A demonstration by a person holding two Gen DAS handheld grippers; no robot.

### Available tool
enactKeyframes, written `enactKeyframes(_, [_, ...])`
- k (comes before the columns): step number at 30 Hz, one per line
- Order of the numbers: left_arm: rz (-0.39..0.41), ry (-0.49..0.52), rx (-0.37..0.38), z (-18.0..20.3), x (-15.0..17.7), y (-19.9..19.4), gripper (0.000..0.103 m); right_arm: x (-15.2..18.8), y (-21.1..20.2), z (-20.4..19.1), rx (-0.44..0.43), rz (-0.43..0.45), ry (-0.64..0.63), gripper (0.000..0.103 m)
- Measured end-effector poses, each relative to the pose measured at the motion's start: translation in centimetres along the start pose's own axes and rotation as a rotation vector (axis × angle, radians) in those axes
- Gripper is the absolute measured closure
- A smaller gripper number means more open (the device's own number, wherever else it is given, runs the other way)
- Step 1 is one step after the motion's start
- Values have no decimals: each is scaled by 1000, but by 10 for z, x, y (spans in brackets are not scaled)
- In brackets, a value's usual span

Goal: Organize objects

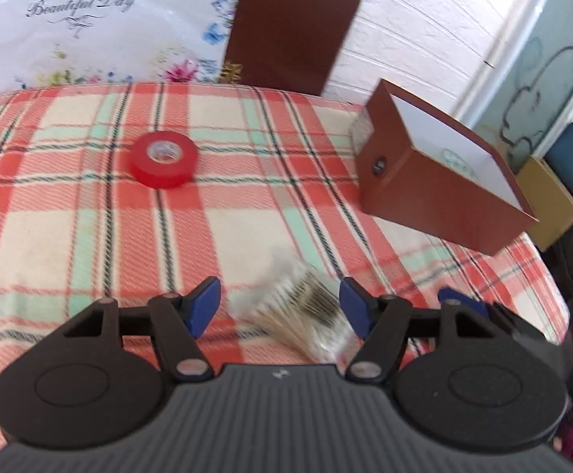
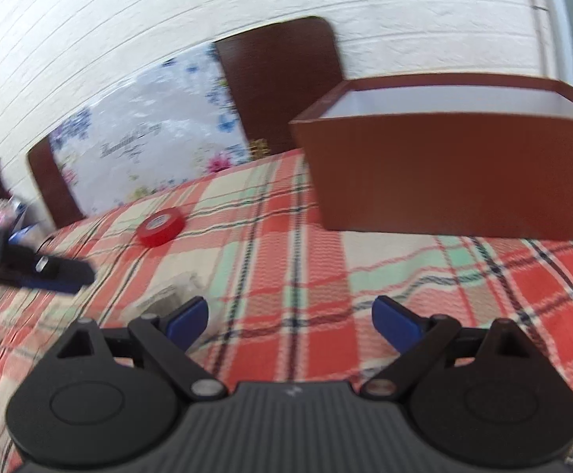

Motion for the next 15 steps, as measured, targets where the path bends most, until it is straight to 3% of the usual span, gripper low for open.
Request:
enactKeyframes(5, [-39,59,28,0,-3,26,30,11,2,-40,-99,-51,-148,7])
enactKeyframes(9, [-113,55,77,-6,3,52,26,20,12,-69,-108,-116,-262,7])
enactKeyframes(12, [-142,9,90,-8,11,61,32,23,26,-80,-119,-158,-295,14])
enactKeyframes(15, [-136,23,100,-2,15,57,49,24,37,-85,-103,-167,-319,25])
Point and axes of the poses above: each gripper's, at about its wrist camera, not at the fingertips, and y roughly the way its jaws point, z to its right, x to its underside, the point moved 3 cm from there along y, roughly the way its jaws point, and after that the axes turned 3 degrees about z, right-handed, at the moved point
